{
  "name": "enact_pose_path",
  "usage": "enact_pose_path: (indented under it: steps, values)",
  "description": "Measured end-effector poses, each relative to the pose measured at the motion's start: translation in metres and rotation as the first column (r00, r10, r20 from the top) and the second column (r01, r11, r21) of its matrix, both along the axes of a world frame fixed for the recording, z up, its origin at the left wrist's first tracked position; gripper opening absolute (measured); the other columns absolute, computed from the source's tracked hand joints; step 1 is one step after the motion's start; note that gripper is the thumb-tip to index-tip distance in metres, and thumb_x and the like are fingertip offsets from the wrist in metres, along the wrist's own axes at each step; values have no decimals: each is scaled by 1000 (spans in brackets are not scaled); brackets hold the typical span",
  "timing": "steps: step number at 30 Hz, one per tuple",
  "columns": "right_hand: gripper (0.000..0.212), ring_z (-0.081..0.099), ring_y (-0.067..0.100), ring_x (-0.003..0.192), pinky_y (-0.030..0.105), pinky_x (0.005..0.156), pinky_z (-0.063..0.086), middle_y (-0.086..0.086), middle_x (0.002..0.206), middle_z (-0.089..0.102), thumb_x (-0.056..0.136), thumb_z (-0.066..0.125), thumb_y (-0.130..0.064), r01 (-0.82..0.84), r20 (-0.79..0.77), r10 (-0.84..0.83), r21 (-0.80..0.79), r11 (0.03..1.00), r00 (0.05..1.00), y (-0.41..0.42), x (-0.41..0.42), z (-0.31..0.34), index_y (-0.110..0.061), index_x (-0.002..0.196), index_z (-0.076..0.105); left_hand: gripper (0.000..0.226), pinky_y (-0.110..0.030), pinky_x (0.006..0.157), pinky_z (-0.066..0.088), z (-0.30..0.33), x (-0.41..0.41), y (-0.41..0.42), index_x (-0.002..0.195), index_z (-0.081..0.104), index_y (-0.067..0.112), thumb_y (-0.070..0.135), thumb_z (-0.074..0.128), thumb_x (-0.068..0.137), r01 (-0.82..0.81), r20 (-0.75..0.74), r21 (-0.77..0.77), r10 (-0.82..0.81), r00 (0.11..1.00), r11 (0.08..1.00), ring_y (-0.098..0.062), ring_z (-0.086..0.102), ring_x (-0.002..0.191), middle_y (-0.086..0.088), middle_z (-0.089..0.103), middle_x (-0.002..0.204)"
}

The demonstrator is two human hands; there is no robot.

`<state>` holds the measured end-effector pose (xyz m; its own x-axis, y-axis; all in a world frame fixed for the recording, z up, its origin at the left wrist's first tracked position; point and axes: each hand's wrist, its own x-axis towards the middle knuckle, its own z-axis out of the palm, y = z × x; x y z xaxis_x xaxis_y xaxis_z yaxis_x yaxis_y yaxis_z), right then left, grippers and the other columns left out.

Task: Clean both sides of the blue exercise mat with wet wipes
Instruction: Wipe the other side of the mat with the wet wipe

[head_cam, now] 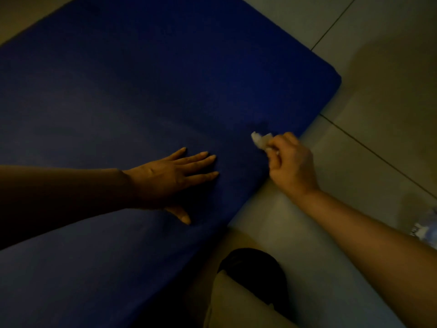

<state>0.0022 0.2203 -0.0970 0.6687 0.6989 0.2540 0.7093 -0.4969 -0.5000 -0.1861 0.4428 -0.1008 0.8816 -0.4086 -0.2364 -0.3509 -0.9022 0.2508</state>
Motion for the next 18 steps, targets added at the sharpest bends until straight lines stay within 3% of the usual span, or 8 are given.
enact_pose_path:
  steps: [2, 5, 7, 10, 12, 14, 16, 18]
  values:
    - [15, 54, 22, 71, 26, 67, 47, 9, 83, 58, 84, 51, -7, -199, -41, 199, 5, 980, 979, -3, -40, -5, -11, 92, 63, 100, -58, 109, 14, -9, -3, 1, 154, -2, 29, 83, 31, 76, 2, 13, 25, -2, 1000, 1000, -24, 3, 147, -11, 10, 160]
    - [17, 57, 27, 70, 41, 64, 51, 10, 82, 57, 88, 46, -9, -447, -82, 442, -72, 891, 893, -6, -55, -2, -8, 90, 63, 101, -54, 115, 4, -7, -1, 0, 150, -15, 34, 82, 32, 74, -37, -50, 49, 39, 998, 998, -16, -12, 146, -5, -9, 160]
    - [18, 56, 24, 73, 36, 67, 51, 9, 83, 57, 88, 46, -8, -425, -61, 422, -78, 902, 905, 3, -36, 1, -14, 91, 63, 100, -58, 112, 16, -1, 0, -3, 152, 5, 26, 79, 36, 74, -34, 13, 50, 33, 999, 998, -28, 4, 147, -11, 6, 160]
    - [24, 50, 16, 75, 19, 63, 41, 9, 85, 57, 84, 56, 0, -213, 10, 213, 20, 977, 977, 21, -6, 3, -23, 91, 56, 96, -59, 105, 27, 2, -2, -5, 149, 22, 20, 77, 36, 74, -29, 92, 56, 23, 995, 998, -35, 24, 142, -16, 24, 155]
    - [14, 56, 23, 73, 31, 64, 51, 12, 89, 57, 85, 53, -2, -118, 3, 118, -4, 993, 993, 28, -11, 0, -13, 89, 59, 94, -58, 103, 34, 5, -2, -7, 147, 30, 21, 78, 36, 73, -50, 155, 62, 40, 987, 997, -37, 30, 140, -18, 31, 153]
    - [16, 57, 33, 70, 44, 59, 51, 12, 88, 55, 84, 46, -6, -220, -28, 219, -55, 974, 975, 30, -39, -4, -6, 88, 62, 93, -54, 101, 40, 7, -4, -7, 143, 38, 21, 80, 43, 71, -109, 196, 90, 89, 976, 990, -36, 34, 132, -20, 36, 146]
    - [10, 54, 33, 65, 45, 54, 47, 12, 83, 52, 82, 48, -3, -406, -72, 402, -75, 911, 913, 31, -64, -5, -4, 83, 58, 95, -55, 101, 41, 8, -13, -9, 140, 39, 18, 80, 50, 70, -177, 194, 103, 154, 969, 979, -38, 37, 128, -23, 38, 143]
    - [8, 53, 34, 64, 45, 53, 46, 12, 81, 52, 82, 50, -1, -476, -81, 469, -93, 875, 879, 38, -59, -4, -5, 81, 56, 98, -60, 102, 40, 8, -22, -9, 140, 38, 11, 82, 42, 73, -236, 191, 119, 211, 959, 964, -41, 36, 133, -25, 38, 144]
